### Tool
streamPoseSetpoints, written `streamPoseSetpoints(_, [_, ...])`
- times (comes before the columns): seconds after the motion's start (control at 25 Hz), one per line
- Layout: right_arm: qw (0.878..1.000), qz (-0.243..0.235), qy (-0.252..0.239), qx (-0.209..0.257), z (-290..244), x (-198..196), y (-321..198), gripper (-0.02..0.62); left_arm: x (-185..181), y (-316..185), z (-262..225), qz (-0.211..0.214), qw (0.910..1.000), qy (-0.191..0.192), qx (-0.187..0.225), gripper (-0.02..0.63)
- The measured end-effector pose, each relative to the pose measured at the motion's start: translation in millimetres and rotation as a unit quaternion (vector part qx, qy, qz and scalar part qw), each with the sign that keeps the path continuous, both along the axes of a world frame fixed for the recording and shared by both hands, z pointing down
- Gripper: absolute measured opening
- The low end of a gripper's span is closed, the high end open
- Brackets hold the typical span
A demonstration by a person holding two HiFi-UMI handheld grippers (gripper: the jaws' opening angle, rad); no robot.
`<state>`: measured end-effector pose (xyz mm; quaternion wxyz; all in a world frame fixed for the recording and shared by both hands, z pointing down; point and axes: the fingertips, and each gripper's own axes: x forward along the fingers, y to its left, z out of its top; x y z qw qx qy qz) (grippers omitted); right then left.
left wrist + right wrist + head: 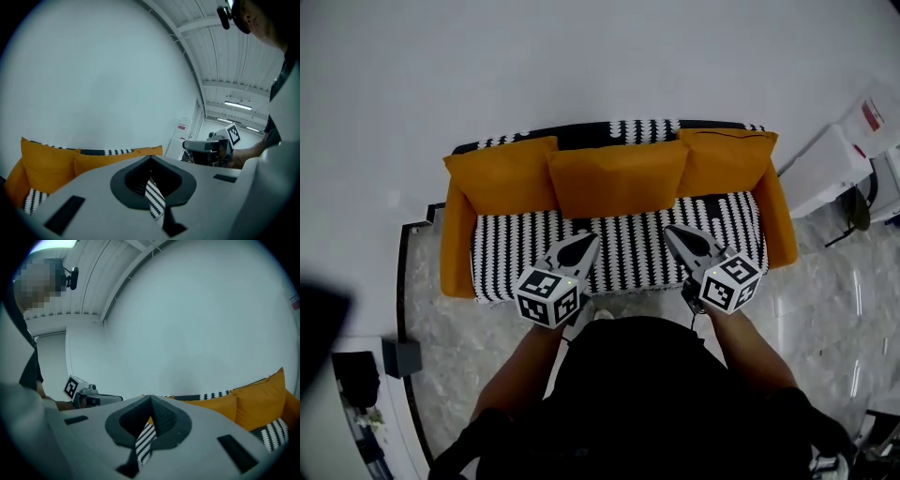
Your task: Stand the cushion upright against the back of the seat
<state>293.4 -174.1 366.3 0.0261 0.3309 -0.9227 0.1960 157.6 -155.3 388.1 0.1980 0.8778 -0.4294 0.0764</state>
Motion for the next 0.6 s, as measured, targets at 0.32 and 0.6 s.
streamPoseSetpoints(0.32, [1.0, -0.004, 0.015, 0.003, -4, 63, 36, 0.035, 56, 28, -7, -0.018, 0.9998, -0.001, 0.01, 0.015])
streamPoseSetpoints(0.6, [1.0, -0.016, 0.022, 0.014, -3, 113, 81, 0.035, 101, 72, -6, -0.039, 0.9992, -0.002, 0.007, 0.015])
